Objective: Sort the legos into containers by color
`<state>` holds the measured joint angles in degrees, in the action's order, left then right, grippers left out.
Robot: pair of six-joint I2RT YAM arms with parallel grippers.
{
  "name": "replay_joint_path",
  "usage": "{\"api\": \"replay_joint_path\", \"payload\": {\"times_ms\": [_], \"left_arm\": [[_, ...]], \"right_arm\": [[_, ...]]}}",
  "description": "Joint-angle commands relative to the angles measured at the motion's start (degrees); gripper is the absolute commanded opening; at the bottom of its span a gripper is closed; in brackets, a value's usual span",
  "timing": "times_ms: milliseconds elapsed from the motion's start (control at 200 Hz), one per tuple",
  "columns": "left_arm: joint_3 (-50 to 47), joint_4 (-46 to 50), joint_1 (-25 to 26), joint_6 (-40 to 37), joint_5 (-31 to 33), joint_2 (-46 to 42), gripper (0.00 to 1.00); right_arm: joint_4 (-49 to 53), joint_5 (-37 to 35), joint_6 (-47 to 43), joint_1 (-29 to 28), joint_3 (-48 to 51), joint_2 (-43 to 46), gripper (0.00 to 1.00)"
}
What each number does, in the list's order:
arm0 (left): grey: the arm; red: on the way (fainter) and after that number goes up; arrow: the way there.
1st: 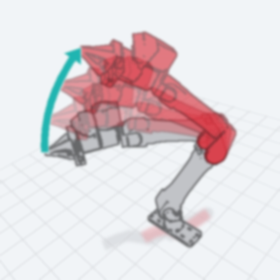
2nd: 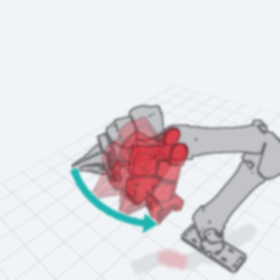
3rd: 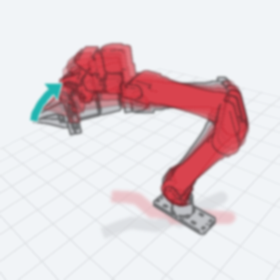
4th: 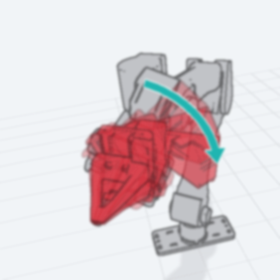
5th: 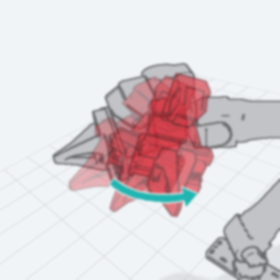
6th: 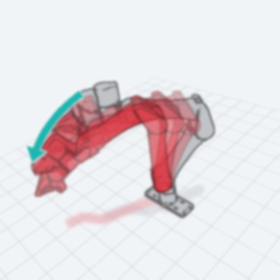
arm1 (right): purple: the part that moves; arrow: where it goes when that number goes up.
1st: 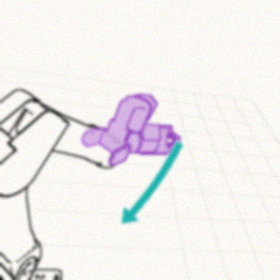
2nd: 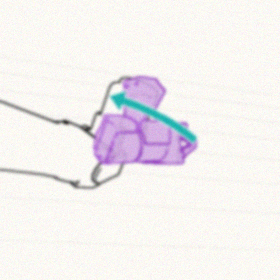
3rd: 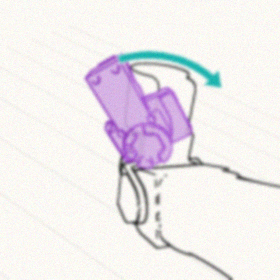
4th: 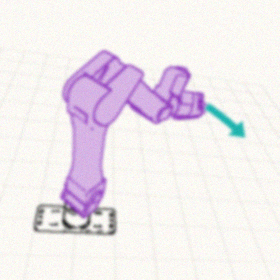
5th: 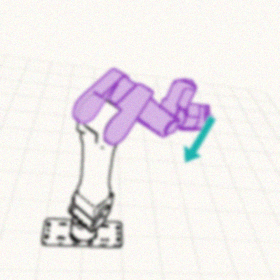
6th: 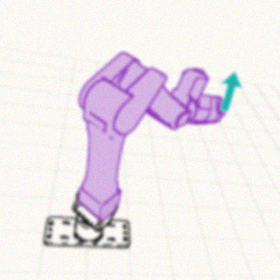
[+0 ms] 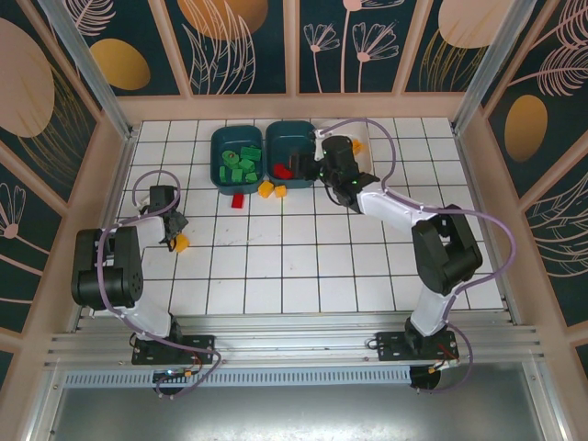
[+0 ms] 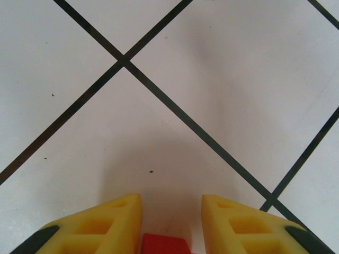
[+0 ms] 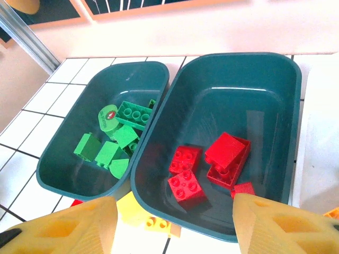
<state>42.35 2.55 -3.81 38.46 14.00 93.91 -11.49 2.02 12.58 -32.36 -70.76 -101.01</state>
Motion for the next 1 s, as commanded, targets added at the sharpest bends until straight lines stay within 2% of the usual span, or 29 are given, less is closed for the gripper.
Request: {"api": "replay_joint_path", "payload": {"times_ms": [0, 160, 325, 390, 490, 555, 591, 751, 866, 996], "left_arm": [[1.2, 1.2, -0.1, -0.7, 0.8, -0.6, 0.33], [2.1, 2.1, -0.1, -0.8, 0.2, -3.0, 0.29], [5.1, 3.7, 0.7, -0.6, -3.4, -8.0, 0.28], [7.5, 4.3, 2.6, -0.2, -5.2, -8.9, 0.27], [12.9, 4.6, 9.5, 0.5, -6.9, -7.2, 0.27], [17.8, 3.0, 14.7, 1.6, -10.0, -3.8, 0.27], [20.4, 1.8, 17.5, 1.8, -11.8, -1.5, 0.26], [38.6, -1.1, 28.4, -1.1, -21.9, 13.4, 0.26], [52.8, -1.9, 32.9, -3.9, -28.8, 24.7, 0.26], [68.1, 1.3, 34.7, -3.9, -34.8, 36.4, 0.23]], "right_arm": [[-2.4, -0.4, 0.9, -0.5, 1.4, 3.6, 0.60], [-2.2, -0.7, 0.6, -0.8, 1.5, 4.7, 0.60], [-1.8, -2.2, 0.2, -0.7, 2.6, 5.8, 0.60], [-1.5, -2.6, 0.3, -0.5, 3.7, 6.5, 0.60], [-1.3, -4.6, 2.0, 0.6, 6.6, 8.4, 0.60], [-1.4, -5.7, 3.7, 0.6, 9.3, 10.2, 0.60], [-1.3, -6.3, 5.1, 3.1, 11.1, 11.4, 0.59], [-1.6, -9.4, 10.4, 7.6, 20.0, 19.0, 0.59], [-1.3, -10.9, 12.7, 11.3, 26.2, 25.8, 0.59], [-0.4, -11.1, 13.4, 15.0, 31.1, 32.6, 0.60]]}}
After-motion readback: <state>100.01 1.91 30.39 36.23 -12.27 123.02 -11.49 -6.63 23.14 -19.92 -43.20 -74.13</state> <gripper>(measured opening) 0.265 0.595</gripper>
